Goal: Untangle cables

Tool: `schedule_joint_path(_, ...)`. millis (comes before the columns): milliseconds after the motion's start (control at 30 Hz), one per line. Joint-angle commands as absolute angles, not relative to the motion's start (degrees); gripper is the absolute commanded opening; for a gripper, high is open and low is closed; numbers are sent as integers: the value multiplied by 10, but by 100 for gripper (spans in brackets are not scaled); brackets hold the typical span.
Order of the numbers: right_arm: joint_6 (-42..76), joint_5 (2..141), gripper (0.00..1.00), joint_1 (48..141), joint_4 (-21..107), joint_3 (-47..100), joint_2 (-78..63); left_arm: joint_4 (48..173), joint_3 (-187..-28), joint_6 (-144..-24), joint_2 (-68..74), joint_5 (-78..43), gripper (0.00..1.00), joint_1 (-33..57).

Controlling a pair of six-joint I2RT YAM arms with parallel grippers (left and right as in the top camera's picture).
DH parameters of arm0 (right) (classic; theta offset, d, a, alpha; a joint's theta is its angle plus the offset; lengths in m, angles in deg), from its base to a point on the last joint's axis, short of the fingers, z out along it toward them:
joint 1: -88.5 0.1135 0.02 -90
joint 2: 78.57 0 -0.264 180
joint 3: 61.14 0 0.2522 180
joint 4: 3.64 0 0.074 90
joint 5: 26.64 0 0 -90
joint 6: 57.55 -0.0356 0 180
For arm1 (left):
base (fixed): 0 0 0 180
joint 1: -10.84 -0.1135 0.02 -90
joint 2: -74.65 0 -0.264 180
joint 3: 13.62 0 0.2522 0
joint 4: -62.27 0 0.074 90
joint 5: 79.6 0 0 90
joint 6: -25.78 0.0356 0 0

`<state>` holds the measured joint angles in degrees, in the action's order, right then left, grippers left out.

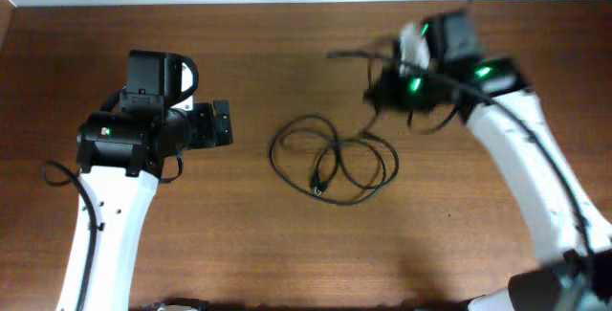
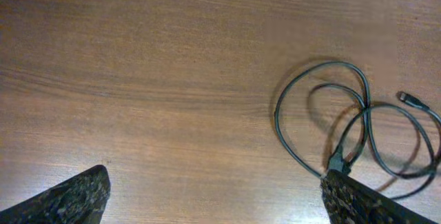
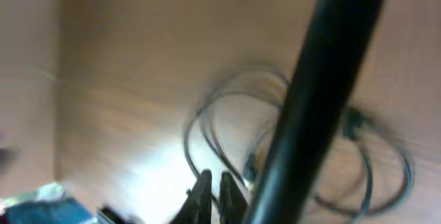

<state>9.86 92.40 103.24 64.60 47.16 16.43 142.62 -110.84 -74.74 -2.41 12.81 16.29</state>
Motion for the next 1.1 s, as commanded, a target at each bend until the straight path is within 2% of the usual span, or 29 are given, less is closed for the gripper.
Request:
schedule_joint_path(0,109,907,4,1033,650,661,131,1426,-1109,-749,-26,134,99,163)
schedule_joint_path(133,105,808,4,1030,659,825,131,1426,-1109,-749,-26,134,99,163)
schedule_joint_path(333,105,735,4,993,665,940,131,1426,-1109,-749,-26,134,99,163)
schedule_joint_path(433,127,733,4,954,658,949,131,1426,-1109,-749,-26,134,99,163)
schedule_joint_path(600,308,724,4,932,677,946,141,1426,-1109,-749,-26,134,99,163)
schedule_joint_path(700,389,647,4,932,719,946,153,1426,-1109,-749,-26,134,99,163)
schedule_joint_path(933,395,460,4,932,738,946,182,1426,-1109,-749,-26,134,99,163)
schedule_joint_path(1067,385,417,4,914,739,946,204,1426,-1109,-749,-26,134,99,163)
